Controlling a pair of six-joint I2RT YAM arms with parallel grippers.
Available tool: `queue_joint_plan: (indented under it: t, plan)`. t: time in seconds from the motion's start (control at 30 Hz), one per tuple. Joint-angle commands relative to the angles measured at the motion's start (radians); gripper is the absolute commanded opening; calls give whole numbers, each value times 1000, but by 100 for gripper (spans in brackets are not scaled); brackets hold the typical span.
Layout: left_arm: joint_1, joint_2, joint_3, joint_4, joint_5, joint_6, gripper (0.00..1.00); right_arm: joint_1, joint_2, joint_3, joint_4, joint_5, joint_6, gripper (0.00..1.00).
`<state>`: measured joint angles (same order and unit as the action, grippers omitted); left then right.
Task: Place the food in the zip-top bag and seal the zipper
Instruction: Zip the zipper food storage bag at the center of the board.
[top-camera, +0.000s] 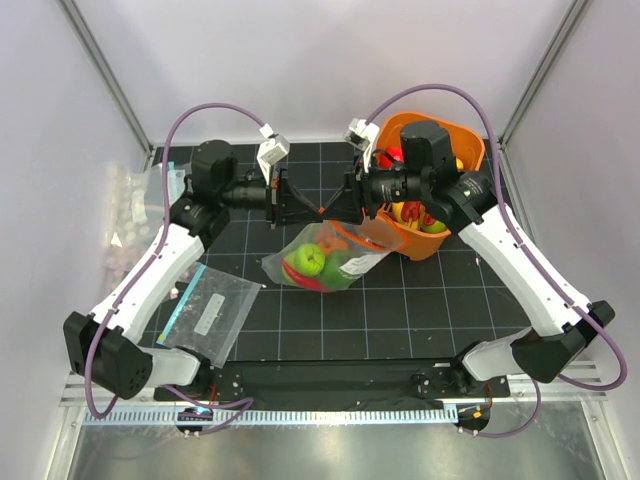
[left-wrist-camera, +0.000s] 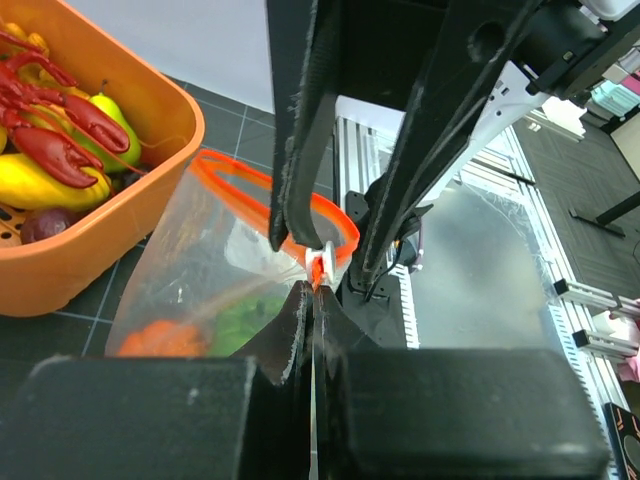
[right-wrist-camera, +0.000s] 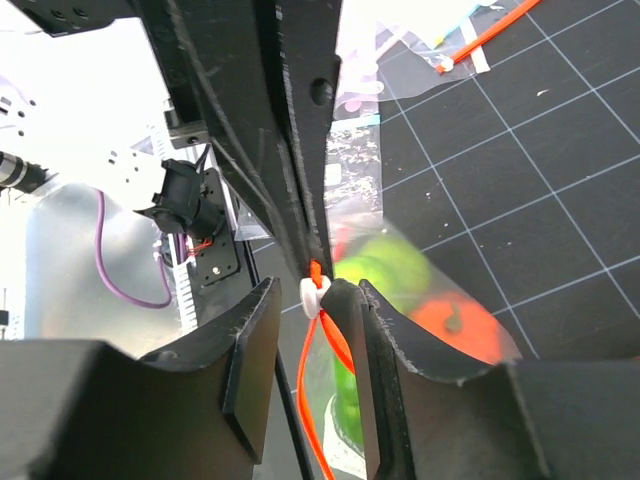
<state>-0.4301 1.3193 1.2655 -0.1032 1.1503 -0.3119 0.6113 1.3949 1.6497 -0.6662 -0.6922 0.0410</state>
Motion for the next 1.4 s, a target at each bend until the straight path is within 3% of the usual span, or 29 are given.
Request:
queue_joint_plan:
  t: [0.0,0.1,0.23,0.27,0.33,0.5,0.57,1.37]
  plan:
    - [-4,-5,72,40,45,-3,0,4,4,16,16,11,0,41]
    - [-7,-3,78,42,43,-3,0,4,3,19,16,16,3,22]
    - [-9,-5,80,40,45,-3,0,4,4,16,13,28,4,20]
    - [-9,-6,81,42,46,-3,0,5,4,16,11,28,7,12]
    - [-9,-6,83,40,39,-3,0,4,4,19,13,23,10,6]
    - [-9,-5,84,40,12,-7,0,2,4,18,28,19,39,6]
    - [-7,-5,87,40,5,-7,0,4,6,13,34,5,56,1]
    - [68,-32,137,127,-109,-108,0,4,-77,-80,-26,106,-24,1]
